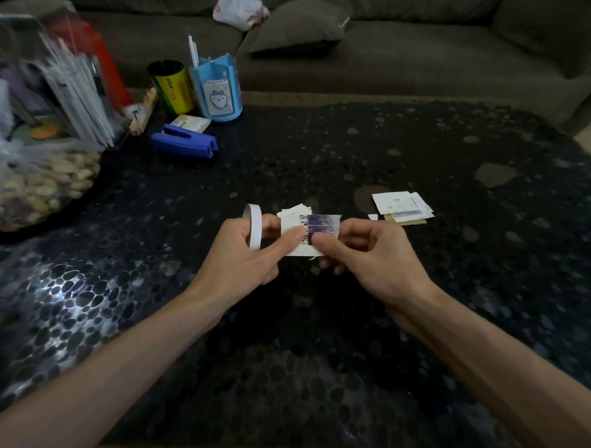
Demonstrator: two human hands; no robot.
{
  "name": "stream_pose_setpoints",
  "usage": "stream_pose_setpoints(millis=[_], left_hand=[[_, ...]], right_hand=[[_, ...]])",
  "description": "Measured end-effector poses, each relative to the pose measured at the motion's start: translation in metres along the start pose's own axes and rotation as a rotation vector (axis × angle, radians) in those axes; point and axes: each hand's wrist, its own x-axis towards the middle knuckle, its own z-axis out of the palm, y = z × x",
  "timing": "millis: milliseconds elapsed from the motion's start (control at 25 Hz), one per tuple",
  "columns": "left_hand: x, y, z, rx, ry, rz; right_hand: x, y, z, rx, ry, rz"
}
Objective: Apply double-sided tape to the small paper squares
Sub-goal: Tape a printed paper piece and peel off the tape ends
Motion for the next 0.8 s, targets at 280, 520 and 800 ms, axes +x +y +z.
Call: stream_pose_setpoints(millis=[280, 520, 800], left_hand=[[0.004, -0.005, -0.003, 0.017, 0.057, 0.025], [0.004, -0.003, -0.003, 0.016, 0.063, 0.038], [0.013, -0.006, -0.001, 0.041, -0.043, -0.146]], right_hand=[[0.000, 0.000, 0.004, 0.002, -0.029, 0.013], [-0.001, 0.000, 0.002, 0.071, 0.018, 0.015], [0.023, 0.002, -0.038, -0.043, 0.454, 0.091]])
